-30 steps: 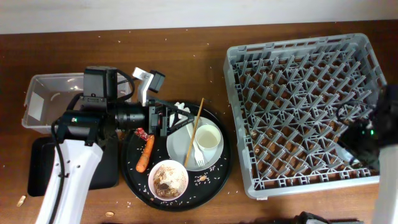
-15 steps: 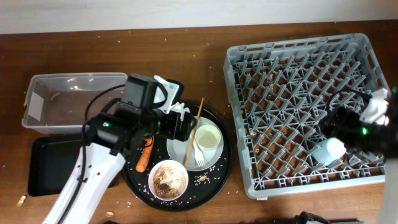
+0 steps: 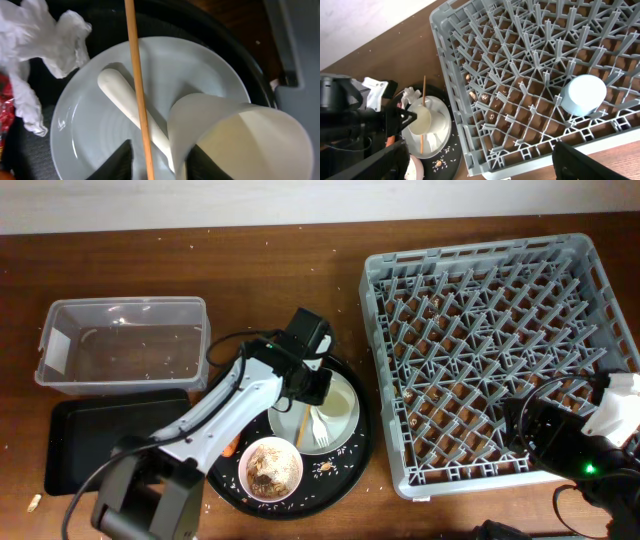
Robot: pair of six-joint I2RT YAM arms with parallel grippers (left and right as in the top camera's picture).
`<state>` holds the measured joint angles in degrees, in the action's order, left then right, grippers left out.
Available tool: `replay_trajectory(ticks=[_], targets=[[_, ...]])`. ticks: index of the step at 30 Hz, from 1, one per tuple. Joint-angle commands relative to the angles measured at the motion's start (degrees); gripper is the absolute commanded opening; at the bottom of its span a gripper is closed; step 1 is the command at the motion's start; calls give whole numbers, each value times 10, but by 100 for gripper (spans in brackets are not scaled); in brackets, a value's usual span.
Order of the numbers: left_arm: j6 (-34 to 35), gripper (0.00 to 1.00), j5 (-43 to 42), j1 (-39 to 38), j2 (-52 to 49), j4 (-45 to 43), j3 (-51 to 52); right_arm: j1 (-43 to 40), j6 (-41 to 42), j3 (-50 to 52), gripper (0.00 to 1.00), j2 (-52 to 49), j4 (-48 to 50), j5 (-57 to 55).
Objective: Sort waste into correct bins and load items into the dishwasher rack
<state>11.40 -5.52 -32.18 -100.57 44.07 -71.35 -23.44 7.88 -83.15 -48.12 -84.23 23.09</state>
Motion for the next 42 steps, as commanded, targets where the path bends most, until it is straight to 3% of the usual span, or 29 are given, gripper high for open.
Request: replay_trajectory(ticks=[1, 2, 4, 7, 9, 11, 13, 16, 23, 26, 28, 31, 32, 33, 34, 35, 36, 37, 40, 42], targets=[[-1, 5, -18, -5, -15, -2, 1, -2, -4, -4, 91, 0, -1, 7], [-1, 0, -39, -4, -13, -1, -2, -2, -4, -4, 91, 0, -1, 7], [-1, 0, -88, 6, 5, 15, -20, -2, -4, -4, 91, 0, -1, 7], [-9, 0, -146, 82, 88, 92, -60, -2, -14, -4, 92, 0, -6, 9], [-70, 0, -286, 146, 152, 91, -62, 7, -51, -4, 91, 0, -6, 76], [-150, 0, -511, 228, 200, 83, -62, 43, -124, -4, 88, 0, -4, 213], [-197, 0, -702, 261, 213, 81, -62, 90, -123, -4, 87, 0, 14, 285], [-203, 0, -842, 251, 213, 53, -62, 155, -123, -4, 88, -11, 53, 321], [-199, 0, -842, 224, 223, 24, -62, 365, -119, -4, 82, -119, 196, 370], [-199, 0, -842, 224, 223, 18, -62, 457, -90, -4, 81, -172, 284, 341], [-199, 0, -842, 224, 223, 18, -62, 469, -89, -4, 78, -182, 303, 343], [-199, 0, -832, 224, 223, 17, -62, 500, -96, -4, 69, -182, 327, 342], [-199, 0, -832, 224, 223, 17, -62, 505, -96, -4, 59, -182, 331, 339], [-199, 0, -832, 224, 223, 17, -62, 505, -96, -4, 56, -182, 330, 337], [-199, 6, -832, 224, 223, 15, -62, 504, -95, -4, 54, -181, 323, 318], [-199, 23, -831, 224, 223, 13, -62, 504, -95, -4, 54, -178, 317, 286], [-199, 48, -821, 225, 223, 12, -62, 504, -84, -4, 54, -167, 311, 246], [-199, 100, -798, 225, 223, 11, -62, 503, -64, -4, 53, -152, 311, 203], [-198, 100, -742, 225, 223, 9, -62, 465, 28, -4, 53, -108, 277, 67], [-197, 100, -709, 225, 223, 9, -62, 384, 58, -4, 53, -72, 198, -24]])
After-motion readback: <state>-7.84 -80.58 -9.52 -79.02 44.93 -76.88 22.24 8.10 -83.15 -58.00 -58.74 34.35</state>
